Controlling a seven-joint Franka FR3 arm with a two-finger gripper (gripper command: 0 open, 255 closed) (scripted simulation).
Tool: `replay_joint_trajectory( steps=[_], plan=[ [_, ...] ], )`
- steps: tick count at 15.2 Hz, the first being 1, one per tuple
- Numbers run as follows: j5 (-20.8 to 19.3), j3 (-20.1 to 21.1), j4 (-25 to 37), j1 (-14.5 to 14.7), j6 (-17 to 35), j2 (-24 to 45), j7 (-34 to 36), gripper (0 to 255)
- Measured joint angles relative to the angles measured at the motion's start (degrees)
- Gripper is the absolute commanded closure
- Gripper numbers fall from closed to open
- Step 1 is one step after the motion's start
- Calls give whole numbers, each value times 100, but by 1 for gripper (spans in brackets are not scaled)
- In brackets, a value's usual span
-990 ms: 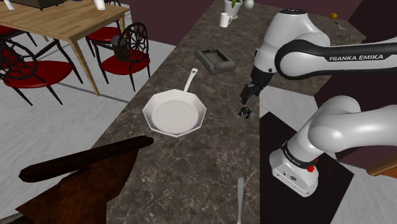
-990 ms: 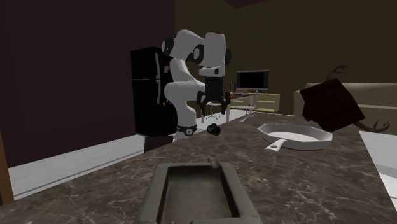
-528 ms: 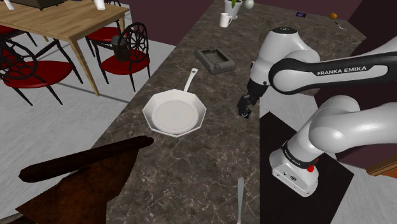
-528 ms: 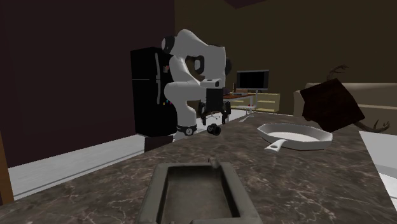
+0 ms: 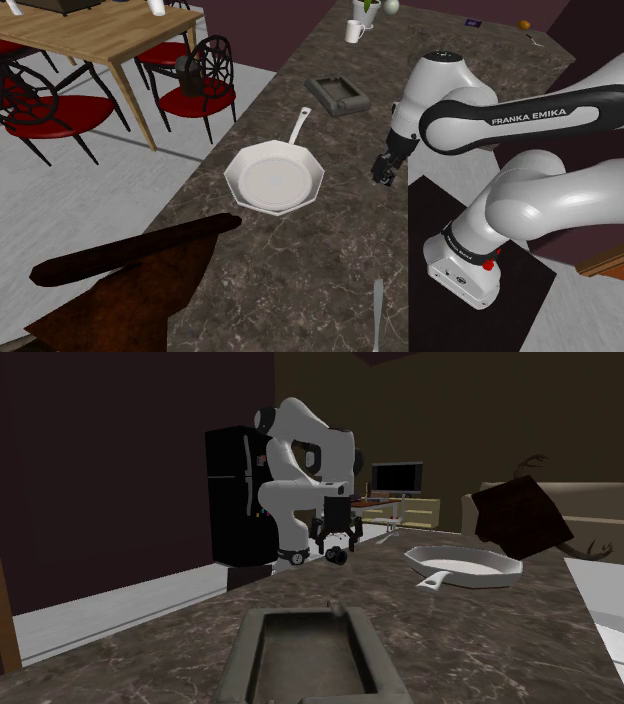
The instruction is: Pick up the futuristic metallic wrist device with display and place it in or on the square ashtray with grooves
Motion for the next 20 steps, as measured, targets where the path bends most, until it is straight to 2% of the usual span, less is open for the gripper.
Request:
replay_joint_trajectory(
  steps=[1,2,12,20],
  plan=[
    [0,0,0,0,0,0,0,0],
    [0,0,0,0,0,0,0,255],
    [0,0,1,0,0,1,1,255],
    [-73,-66,362,-28,-750,-392,3,255]
  ],
)
